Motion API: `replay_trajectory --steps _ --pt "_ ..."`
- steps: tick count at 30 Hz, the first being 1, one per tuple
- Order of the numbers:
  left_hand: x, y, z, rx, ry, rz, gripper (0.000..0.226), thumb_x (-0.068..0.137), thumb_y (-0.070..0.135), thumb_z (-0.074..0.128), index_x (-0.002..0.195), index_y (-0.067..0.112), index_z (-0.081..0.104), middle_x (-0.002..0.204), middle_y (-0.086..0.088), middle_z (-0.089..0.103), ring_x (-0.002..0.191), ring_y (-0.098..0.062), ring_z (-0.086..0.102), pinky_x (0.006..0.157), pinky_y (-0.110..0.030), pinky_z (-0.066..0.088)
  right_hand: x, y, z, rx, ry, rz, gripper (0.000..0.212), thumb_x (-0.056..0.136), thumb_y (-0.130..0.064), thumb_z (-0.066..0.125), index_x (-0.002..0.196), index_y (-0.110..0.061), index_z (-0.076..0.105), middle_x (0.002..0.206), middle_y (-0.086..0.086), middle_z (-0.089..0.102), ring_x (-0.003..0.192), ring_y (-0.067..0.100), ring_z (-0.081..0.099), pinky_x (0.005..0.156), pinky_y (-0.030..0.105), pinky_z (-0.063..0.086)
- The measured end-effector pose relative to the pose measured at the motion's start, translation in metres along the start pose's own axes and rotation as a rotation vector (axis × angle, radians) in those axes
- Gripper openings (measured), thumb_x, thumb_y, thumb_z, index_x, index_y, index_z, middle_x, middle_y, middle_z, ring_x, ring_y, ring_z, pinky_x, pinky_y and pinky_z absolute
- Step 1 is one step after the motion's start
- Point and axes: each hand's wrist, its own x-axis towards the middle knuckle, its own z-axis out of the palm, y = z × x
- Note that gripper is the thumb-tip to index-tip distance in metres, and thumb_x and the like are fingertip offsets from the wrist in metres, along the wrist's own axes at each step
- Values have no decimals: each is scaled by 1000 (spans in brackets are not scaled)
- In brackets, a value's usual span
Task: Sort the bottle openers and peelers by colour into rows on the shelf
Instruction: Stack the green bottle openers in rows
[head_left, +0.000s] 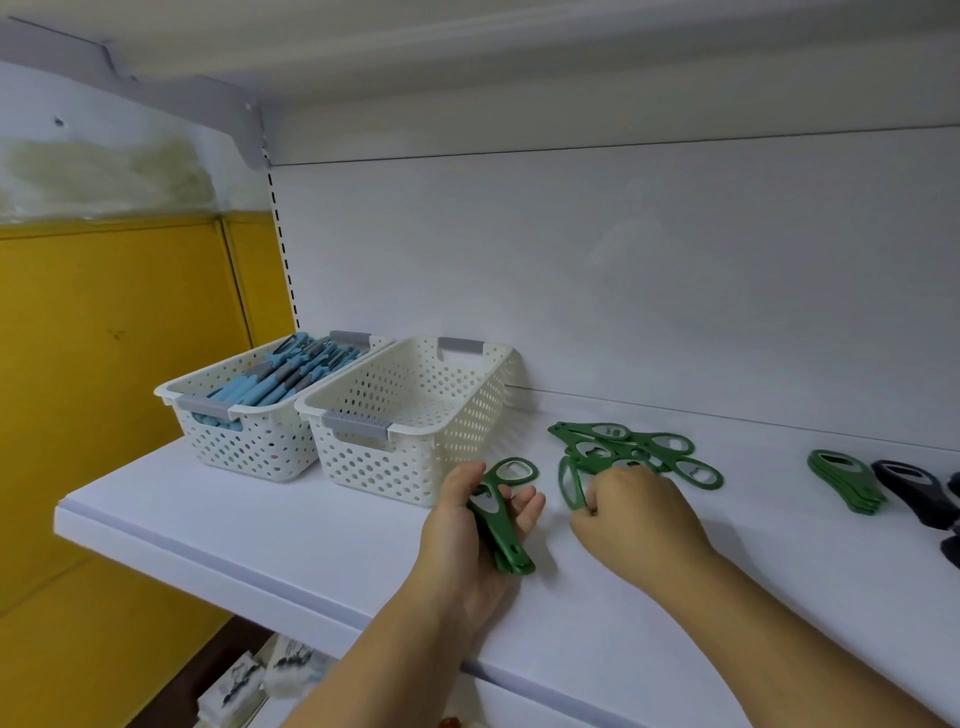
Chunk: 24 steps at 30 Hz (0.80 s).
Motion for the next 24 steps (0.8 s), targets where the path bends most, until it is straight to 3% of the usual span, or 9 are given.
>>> replay_trajectory --steps 2,4,7,11,14,17,19,21,24 --pt "-2 1 3 -6 22 -13 23 96 19 51 84 0 54 69 -13 54 78 -30 61 86 -42 53 2 4 -3 114 62 28 36 78 -17 53 51 -17 29 50 0 25 49 16 22 45 28 19" --pt "-4 1 5 -1 36 -11 26 98 21 48 85 0 54 79 -16 59 86 -31 63 89 -40 51 4 6 -5 269 171 15 25 76 -15 57 52 -13 48 48 0 36 51 19 32 48 28 28" --pt "-6 0 6 35 -10 -3 31 101 30 40 97 3 55 101 -22 64 96 -33 64 92 -42 51 -3 -8 -8 241 377 -279 18 72 -22 54 56 -15 59 48 -6 41 45 16 41 44 24 37" --pt "-9 0 5 147 -104 33 31 99 45 37 117 27 53 99 -16 62 78 -25 64 59 -34 58 -16 -25 10 150 267 -551 23 73 -30 46 53 -18 44 52 -4 46 44 18 44 40 21 35" --pt "-13 1 5 272 -161 77 18 97 39 46 110 33 58 88 -10 57 73 -21 60 58 -33 54 -25 -16 10 344 180 -404 25 82 -31 57 64 -16 62 57 -4 51 56 14 48 54 28 44" --pt "-17 -7 14 376 -244 89 12 98 30 48 98 21 56 80 -9 55 69 -21 61 64 -37 54 -40 6 -5 633 58 -103 24 80 -35 72 62 -23 63 50 -12 52 52 1 48 53 13 35" --pt "-20 -17 26 436 -303 99 16 99 30 44 94 18 54 82 -9 54 75 -22 66 77 -40 54 -52 23 -15 669 -74 5 26 77 -40 74 64 -19 64 52 -12 49 50 2 41 53 16 34" --pt "-22 -31 41 499 -404 112 20 100 31 42 91 18 53 84 -9 54 81 -20 69 89 -43 51 -65 35 -27 693 -205 46 37 76 -40 74 62 -11 57 56 -7 40 54 9 35 53 23 29" --pt "-27 -58 65 612 -569 120 24 100 35 40 86 23 55 85 -8 55 89 -19 70 90 -48 50 -80 50 -44 717 -226 173 46 74 -34 78 52 -19 40 48 -12 34 47 8 31 48 23 23"
